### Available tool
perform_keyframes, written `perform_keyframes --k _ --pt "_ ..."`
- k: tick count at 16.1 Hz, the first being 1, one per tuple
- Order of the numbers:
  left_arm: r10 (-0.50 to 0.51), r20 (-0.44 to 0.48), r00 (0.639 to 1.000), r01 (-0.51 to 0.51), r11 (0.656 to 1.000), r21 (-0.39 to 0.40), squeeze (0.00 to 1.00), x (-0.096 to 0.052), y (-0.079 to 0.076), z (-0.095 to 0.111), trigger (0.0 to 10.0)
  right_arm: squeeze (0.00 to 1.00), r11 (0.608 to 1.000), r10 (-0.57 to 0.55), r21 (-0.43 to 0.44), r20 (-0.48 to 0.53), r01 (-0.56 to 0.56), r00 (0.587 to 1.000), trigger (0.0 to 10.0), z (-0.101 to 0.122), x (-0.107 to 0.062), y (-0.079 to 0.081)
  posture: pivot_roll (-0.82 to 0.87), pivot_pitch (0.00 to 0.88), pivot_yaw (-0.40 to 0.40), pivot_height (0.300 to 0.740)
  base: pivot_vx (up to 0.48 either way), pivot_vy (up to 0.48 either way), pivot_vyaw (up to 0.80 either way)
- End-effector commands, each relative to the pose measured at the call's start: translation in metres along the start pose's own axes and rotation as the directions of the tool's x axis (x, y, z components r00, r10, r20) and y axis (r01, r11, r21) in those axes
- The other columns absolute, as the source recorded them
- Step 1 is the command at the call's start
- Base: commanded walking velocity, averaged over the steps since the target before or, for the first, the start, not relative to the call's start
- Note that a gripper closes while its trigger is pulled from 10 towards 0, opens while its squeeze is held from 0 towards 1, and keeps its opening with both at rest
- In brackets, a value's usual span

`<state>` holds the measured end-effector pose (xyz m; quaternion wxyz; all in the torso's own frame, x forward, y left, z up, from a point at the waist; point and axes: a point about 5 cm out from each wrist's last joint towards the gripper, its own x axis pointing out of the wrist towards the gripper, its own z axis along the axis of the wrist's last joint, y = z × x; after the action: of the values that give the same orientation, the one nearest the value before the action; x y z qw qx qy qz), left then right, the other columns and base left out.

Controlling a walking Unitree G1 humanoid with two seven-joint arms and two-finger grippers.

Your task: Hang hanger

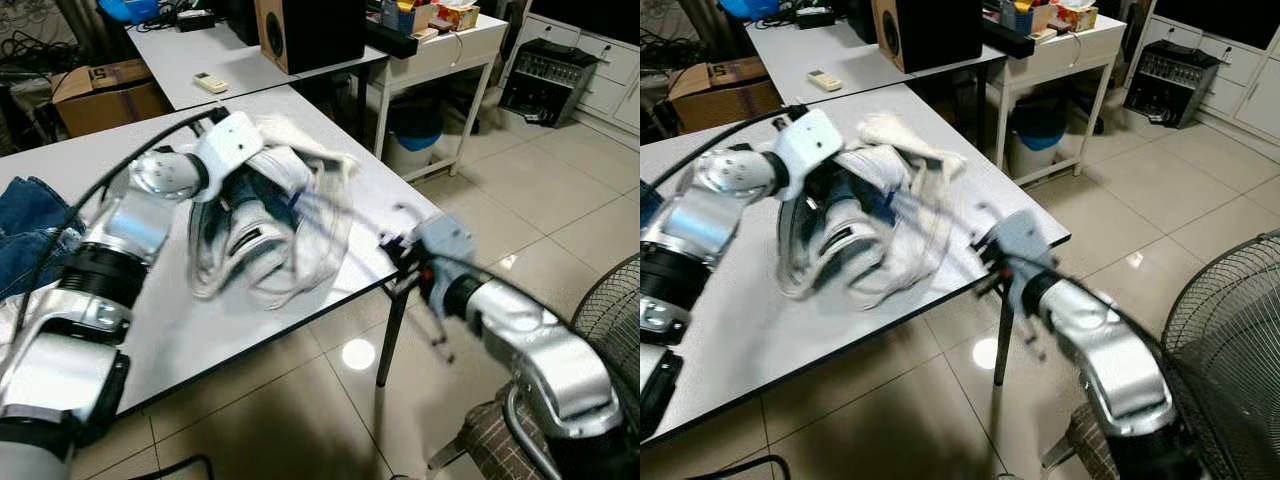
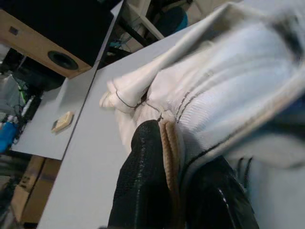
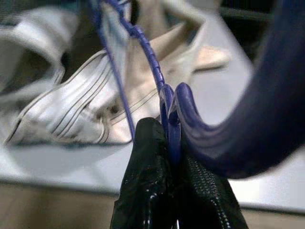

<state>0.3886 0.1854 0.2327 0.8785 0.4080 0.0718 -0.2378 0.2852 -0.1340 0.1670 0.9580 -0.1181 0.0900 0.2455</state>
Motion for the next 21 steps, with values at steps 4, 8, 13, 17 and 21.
perform_keyframes --k 4,8,13,17,21 --pt "0.304 0.027 0.952 -0.305 0.952 0.038 0.00 -0.036 0.076 0.008 0.4 0.00 0.987 -0.149 -0.036 0.190 0.159 0.970 10.0 0.037 -0.013 -0.041 -0.18 0.000 0.044 0.740 0.000 0.000 0.00" --pt "0.068 0.132 0.989 -0.061 0.997 -0.056 0.00 -0.018 0.030 0.026 1.7 0.00 0.993 0.019 -0.111 -0.094 -0.029 0.995 10.0 -0.021 -0.019 -0.008 -0.19 0.000 0.046 0.740 0.000 0.000 0.00" --pt "0.110 0.123 0.986 -0.099 0.991 -0.095 0.00 -0.005 0.020 0.025 0.0 0.00 0.990 0.080 -0.106 -0.142 -0.096 0.987 10.0 -0.032 -0.023 0.011 -0.19 0.000 0.052 0.740 0.000 0.000 0.00" --pt "0.518 0.206 0.830 -0.509 0.855 -0.097 0.00 -0.049 0.108 0.048 0.0 0.00 0.900 -0.331 -0.257 0.124 0.352 0.936 10.0 0.025 -0.013 -0.067 -0.19 0.000 0.054 0.740 0.000 0.000 0.00" --pt "0.436 0.149 0.887 -0.434 0.900 -0.047 0.00 -0.062 0.111 0.034 0.0 0.00 0.888 -0.314 -0.300 0.157 0.348 0.936 10.0 0.030 -0.020 -0.073 -0.19 0.000 0.051 0.740 0.000 0.000 0.00"
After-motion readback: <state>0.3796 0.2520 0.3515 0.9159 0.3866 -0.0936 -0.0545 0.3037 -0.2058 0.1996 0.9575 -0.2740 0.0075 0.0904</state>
